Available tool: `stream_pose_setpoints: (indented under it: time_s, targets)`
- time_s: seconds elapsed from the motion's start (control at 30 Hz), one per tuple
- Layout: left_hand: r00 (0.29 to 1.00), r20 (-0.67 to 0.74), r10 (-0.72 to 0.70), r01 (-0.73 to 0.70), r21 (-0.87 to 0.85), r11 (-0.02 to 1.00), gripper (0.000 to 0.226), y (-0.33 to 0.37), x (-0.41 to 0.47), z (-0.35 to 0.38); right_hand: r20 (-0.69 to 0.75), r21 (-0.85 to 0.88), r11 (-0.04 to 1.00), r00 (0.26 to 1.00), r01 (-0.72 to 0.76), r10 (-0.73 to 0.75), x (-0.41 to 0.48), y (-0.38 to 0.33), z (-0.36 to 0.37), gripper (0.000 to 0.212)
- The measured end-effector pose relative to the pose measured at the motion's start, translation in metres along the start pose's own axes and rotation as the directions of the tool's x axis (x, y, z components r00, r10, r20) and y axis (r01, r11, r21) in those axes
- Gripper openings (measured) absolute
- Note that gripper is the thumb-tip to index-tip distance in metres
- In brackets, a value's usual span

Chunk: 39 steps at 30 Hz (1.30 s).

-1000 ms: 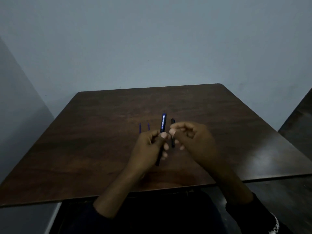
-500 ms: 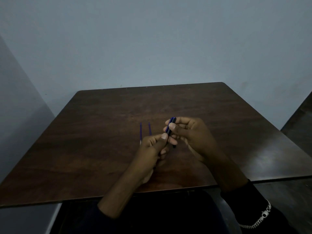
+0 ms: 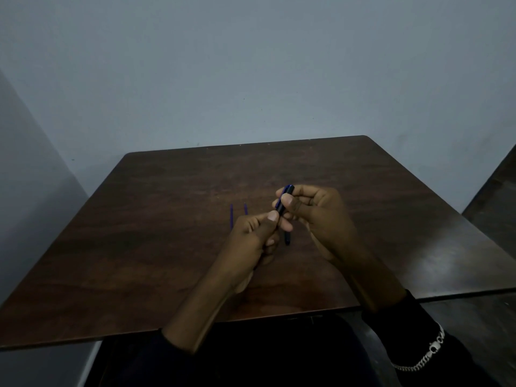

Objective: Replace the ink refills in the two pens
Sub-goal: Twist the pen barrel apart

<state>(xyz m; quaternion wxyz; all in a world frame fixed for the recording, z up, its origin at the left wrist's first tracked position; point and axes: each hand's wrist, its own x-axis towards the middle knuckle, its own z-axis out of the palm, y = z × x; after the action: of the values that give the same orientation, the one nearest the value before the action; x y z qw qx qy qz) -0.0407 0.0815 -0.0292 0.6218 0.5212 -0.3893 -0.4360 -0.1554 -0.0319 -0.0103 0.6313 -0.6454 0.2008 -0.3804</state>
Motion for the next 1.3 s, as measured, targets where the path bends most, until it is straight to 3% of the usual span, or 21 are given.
stream_pose_setpoints:
  time_s: [0.7,0.87,1.0,1.17,1.3]
  targets:
    - [0.999,-0.037,-0.021,0.025,0.095,0.995,0.045,-0.005,0.005,0.007,-0.064,-0.073,0.997,0.998,0.017,-0.022,-0.006,-0.005,-0.001,0.014]
    - [0.999,-0.021,-0.039,0.040,0.049,0.998,0.041,-0.016,0.000,0.008,-0.117,0.094,0.992,0.988,-0.088,0.099,0.008,-0.023,-0.023,0.015]
    - [0.996,-0.026,-0.081,0.081,-0.018,0.997,0.044,-0.013,0.002,0.004,-0.078,0.075,0.983,0.982,-0.168,0.174,0.016,-0.022,-0.041,0.013]
    - [0.991,-0.038,-0.132,0.127,-0.104,0.986,0.043,-0.013,0.004,0.003,-0.152,-0.130,0.956,0.958,-0.262,0.242,0.020,-0.007,-0.076,0.016]
    - [0.984,-0.096,-0.149,0.137,-0.123,0.983,0.040,-0.018,0.007,-0.001,-0.248,-0.353,0.856,0.920,-0.378,0.304,0.021,0.011,-0.109,0.003]
